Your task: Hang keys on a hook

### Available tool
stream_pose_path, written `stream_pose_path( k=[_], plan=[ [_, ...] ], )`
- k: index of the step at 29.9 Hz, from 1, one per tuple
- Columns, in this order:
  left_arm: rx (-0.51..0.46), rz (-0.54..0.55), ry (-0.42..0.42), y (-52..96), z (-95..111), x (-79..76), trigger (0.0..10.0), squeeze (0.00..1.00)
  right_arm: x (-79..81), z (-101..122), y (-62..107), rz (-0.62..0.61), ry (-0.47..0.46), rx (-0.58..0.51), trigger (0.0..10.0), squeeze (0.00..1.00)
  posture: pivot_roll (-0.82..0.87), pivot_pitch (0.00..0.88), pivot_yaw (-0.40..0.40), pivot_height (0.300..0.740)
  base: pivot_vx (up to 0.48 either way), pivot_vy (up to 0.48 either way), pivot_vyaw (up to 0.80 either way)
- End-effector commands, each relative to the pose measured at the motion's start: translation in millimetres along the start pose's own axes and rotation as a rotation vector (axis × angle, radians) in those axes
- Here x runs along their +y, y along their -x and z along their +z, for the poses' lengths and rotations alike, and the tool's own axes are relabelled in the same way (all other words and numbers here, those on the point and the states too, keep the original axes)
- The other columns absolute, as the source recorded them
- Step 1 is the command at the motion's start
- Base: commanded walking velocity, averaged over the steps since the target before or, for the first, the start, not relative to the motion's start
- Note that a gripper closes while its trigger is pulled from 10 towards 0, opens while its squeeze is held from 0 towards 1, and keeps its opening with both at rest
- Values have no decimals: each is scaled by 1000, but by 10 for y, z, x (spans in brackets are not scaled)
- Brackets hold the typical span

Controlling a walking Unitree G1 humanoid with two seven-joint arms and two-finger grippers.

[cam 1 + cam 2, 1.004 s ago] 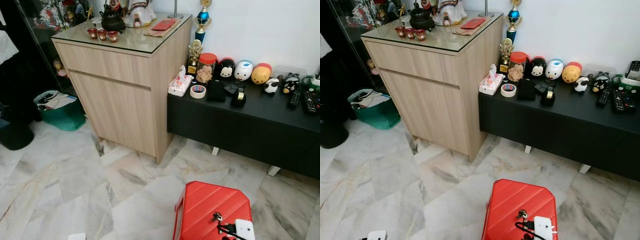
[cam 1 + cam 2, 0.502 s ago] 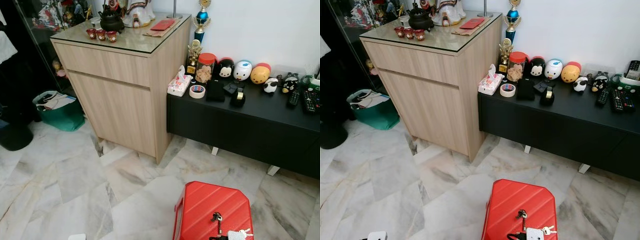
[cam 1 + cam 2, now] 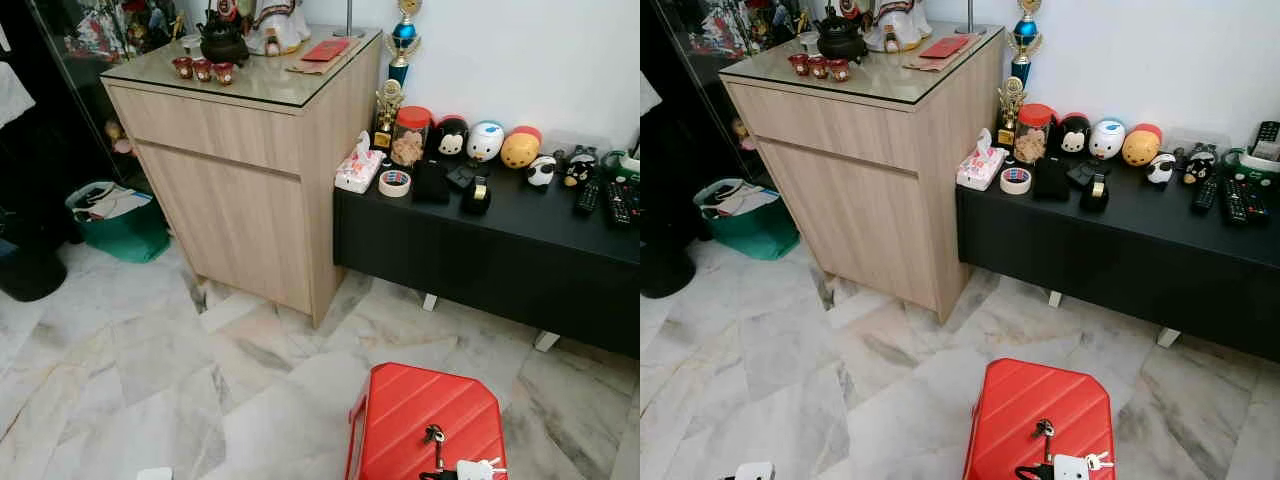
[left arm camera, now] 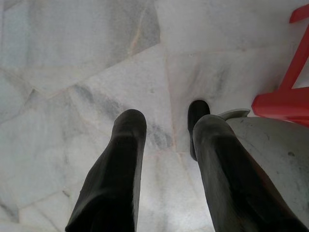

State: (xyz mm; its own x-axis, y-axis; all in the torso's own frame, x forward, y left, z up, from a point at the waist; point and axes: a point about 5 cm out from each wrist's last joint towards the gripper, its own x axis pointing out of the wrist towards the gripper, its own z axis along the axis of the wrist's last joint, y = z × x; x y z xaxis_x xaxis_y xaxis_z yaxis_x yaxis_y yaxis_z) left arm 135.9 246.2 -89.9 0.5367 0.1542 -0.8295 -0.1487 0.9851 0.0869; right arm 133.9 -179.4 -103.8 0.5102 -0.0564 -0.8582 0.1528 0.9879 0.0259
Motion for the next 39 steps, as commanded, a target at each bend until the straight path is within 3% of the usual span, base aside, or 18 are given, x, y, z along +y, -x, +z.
stream_pose_path(
  k=[1, 8, 16, 39],
  plan=[
    [19, 2, -11, 5, -25, 20, 10000, 0, -41, 68, -6, -29, -1, -37, 10000, 0, 25, 0, 13, 740, 0, 0, 0],
    [18, 3, -5, 3, -19, 16, 10000, 0, -171, 357, -38, -75, -10, -111, 10000, 0, 28, 0, 10, 740, 0, 0, 0],
    [-9, 28, 19, 5, -5, 25, 10000, 0, -202, 414, -42, -63, -31, -124, 10000, 0, 28, 0, 7, 740, 0, 0, 0],
    [-29, 30, 18, 7, 14, 33, 10000, 0, -241, 274, -19, -60, -54, -93, 10000, 0, 30, 0, 13, 736, 0, 0, 0]
  ],
)
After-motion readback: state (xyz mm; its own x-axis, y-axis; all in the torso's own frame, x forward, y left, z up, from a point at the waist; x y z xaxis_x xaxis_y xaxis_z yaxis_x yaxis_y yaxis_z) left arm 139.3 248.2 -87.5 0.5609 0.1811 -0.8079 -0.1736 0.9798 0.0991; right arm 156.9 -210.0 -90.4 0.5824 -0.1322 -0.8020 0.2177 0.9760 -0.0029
